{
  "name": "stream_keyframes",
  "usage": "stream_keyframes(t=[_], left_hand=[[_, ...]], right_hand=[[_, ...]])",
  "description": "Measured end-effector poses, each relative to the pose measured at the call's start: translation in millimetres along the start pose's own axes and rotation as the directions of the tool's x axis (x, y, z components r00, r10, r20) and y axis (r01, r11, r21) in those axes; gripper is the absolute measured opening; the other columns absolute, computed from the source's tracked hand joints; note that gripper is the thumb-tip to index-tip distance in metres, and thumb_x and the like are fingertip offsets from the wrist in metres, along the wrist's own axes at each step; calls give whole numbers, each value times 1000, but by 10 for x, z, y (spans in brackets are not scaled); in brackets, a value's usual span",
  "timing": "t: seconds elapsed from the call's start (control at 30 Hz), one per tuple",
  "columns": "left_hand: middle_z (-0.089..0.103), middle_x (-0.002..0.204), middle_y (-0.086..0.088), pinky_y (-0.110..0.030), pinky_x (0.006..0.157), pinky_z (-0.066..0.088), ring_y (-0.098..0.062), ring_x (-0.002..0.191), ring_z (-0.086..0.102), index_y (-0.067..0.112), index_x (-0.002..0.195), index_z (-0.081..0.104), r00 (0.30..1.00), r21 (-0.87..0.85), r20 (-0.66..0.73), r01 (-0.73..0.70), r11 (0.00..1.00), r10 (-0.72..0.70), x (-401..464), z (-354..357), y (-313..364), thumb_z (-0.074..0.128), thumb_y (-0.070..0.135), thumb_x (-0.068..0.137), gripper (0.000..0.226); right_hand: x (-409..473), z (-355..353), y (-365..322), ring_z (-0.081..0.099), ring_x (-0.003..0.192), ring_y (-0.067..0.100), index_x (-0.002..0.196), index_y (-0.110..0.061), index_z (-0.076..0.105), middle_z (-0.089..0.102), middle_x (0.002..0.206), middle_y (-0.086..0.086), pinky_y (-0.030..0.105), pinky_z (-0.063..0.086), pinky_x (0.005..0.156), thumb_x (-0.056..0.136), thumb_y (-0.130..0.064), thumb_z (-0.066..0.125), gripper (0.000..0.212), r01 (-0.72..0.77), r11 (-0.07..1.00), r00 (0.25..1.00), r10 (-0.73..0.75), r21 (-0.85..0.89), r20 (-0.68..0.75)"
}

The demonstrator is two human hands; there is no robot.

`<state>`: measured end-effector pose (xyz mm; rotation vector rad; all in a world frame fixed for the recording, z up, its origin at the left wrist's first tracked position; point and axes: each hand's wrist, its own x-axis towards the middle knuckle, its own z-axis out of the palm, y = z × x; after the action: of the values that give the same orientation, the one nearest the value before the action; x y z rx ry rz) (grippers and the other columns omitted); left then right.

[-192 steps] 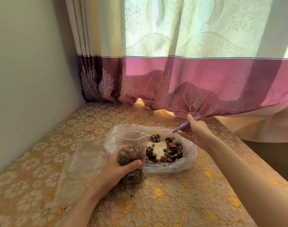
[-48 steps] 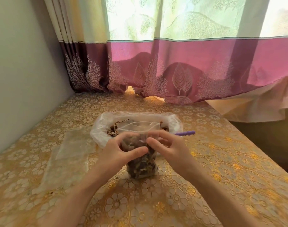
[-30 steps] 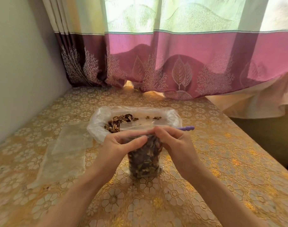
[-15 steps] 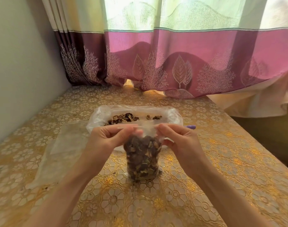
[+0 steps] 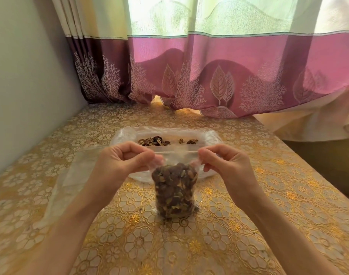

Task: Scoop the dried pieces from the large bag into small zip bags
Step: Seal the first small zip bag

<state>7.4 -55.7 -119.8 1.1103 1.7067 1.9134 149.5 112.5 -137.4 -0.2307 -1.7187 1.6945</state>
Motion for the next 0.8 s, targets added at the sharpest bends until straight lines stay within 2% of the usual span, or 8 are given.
stream_keyframes(t=[0.17,0.37,0.5,0.8], left_hand=[[73,78,-13,-33,71,58,-28,76,70,11,71,72,999,77,17,-40,996,39,0,-28,11,72,24,62,16],[73,76,-12,-27,66,57,-26,73,71,6,74,68,996,70,10,-92,993,92,-2,3,28,69,16,68,12],[73,79,-10,-22,62,56,-24,75,71,7,77,67,995,93,51,-89,992,84,-4,28,38,65,19,71,14],[71,78,4,-17,60,54,-13,66,67,18,79,68,980,299,52,-198,933,191,-28,84,46,61,34,71,20]], right_hand=[[-4,41,-11,60,62,2,70,-16,70,68,63,-7,11,47,64,67,-31,67,15,23,999,999,-24,-33,-23],[-20,77,-26,59,62,-2,68,-17,67,66,62,-10,9,45,65,73,-28,63,12,53,998,999,-53,-26,-10],[-7,54,-21,59,66,0,76,-14,67,66,67,-8,12,46,66,85,-12,62,10,82,992,996,-79,-95,34],[-16,47,-37,53,67,8,78,-15,64,61,71,-7,17,43,65,86,-7,62,11,95,988,993,-85,-122,84]])
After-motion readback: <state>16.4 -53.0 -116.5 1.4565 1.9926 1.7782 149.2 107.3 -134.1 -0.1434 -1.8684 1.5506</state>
